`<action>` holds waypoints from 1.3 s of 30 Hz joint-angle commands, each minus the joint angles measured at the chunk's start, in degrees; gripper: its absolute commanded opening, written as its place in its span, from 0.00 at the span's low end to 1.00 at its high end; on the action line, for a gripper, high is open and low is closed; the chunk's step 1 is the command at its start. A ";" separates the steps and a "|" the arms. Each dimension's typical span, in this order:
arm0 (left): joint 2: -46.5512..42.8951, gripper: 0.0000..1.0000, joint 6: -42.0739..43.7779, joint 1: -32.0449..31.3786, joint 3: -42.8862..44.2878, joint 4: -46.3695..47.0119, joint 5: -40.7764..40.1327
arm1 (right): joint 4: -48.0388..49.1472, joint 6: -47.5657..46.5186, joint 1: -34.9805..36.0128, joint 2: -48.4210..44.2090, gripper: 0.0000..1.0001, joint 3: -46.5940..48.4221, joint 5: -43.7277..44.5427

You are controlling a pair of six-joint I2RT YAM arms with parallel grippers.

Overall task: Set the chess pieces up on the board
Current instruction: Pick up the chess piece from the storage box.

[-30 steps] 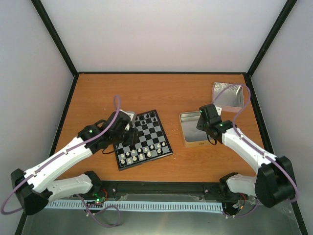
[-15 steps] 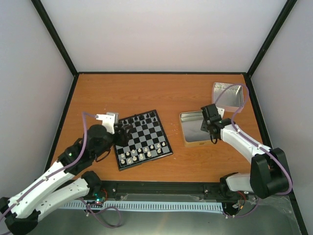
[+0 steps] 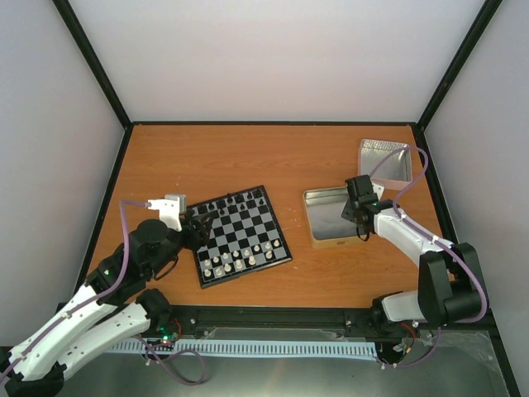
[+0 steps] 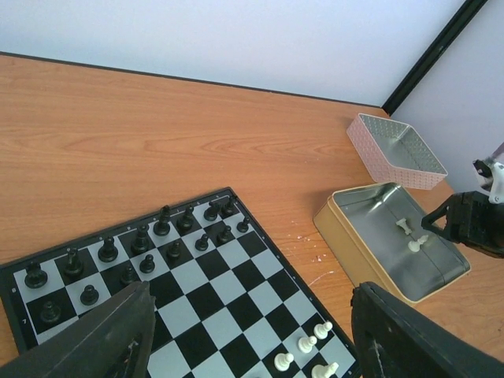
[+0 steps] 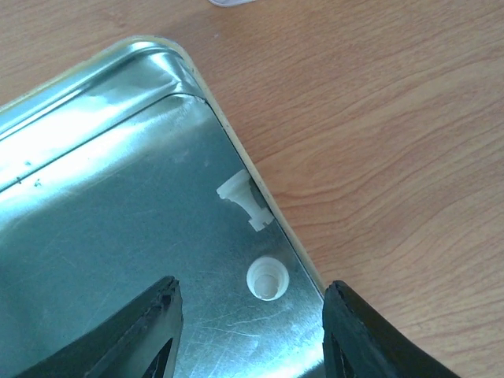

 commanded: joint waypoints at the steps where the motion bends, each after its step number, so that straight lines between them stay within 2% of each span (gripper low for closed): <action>1: -1.22 0.70 -0.28 0.19 -0.49 0.04 1.13 | 0.80 1.46 -0.68 1.05 0.50 0.37 -0.21; 13: -0.46 0.70 -0.15 0.19 -0.45 -0.15 1.09 | 0.41 2.32 -1.55 3.97 0.50 2.22 -2.26; 20: -0.27 0.70 -0.37 0.23 -0.32 -0.40 0.47 | -1.35 1.69 -1.51 5.71 0.42 4.70 -0.18; 26: 0.07 0.70 -0.30 0.24 -0.34 -0.35 0.66 | -3.33 3.28 -1.55 7.58 0.41 4.85 2.63; 30: 0.66 0.70 -0.21 0.19 -0.37 -0.26 0.90 | -2.34 3.54 -1.53 8.48 0.32 4.07 2.16; 32: 0.86 0.70 -0.21 0.21 -0.27 -0.31 0.93 | -1.96 3.67 -1.55 9.31 0.24 4.11 2.30; 39: 0.78 0.70 -0.31 0.19 -0.29 -0.56 0.39 | -3.51 5.11 -1.51 11.27 0.23 5.05 4.73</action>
